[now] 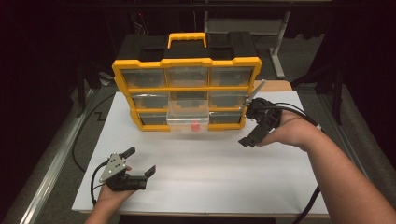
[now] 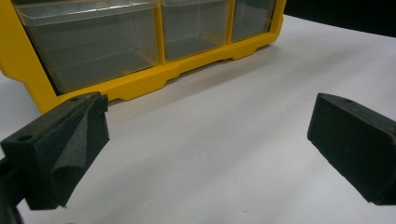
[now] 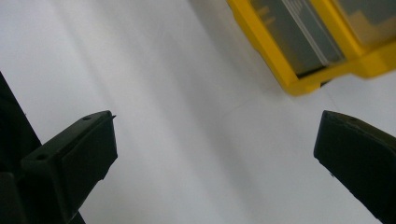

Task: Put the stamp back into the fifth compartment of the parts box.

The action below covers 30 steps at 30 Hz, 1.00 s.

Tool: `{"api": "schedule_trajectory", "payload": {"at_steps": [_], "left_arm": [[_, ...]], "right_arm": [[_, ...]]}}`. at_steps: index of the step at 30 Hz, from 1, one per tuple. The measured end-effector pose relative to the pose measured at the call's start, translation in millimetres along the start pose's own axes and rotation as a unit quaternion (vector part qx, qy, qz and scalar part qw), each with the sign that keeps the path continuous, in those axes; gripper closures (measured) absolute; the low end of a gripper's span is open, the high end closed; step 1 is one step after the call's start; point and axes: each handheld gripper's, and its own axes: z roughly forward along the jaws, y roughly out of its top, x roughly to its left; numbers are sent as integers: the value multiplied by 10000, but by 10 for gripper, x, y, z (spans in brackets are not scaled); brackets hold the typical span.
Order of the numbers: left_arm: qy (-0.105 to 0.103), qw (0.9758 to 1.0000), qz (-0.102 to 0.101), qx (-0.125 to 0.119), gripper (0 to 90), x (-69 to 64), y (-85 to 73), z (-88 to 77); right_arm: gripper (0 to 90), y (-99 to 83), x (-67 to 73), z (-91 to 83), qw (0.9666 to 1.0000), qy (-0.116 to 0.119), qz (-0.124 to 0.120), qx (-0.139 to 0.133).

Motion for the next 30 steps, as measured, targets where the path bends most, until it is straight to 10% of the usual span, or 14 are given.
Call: {"api": "schedule_trajectory", "payload": {"at_steps": [18,30], "left_arm": [[-3,10000,23,14,3,-16,-2,3],[7,10000,30,25,3,-8,-3,3]], "right_arm": [[0,-562,-63,11,9993,-195,292,138],[0,-620,-38,424,9988,-60,324,372]]}}
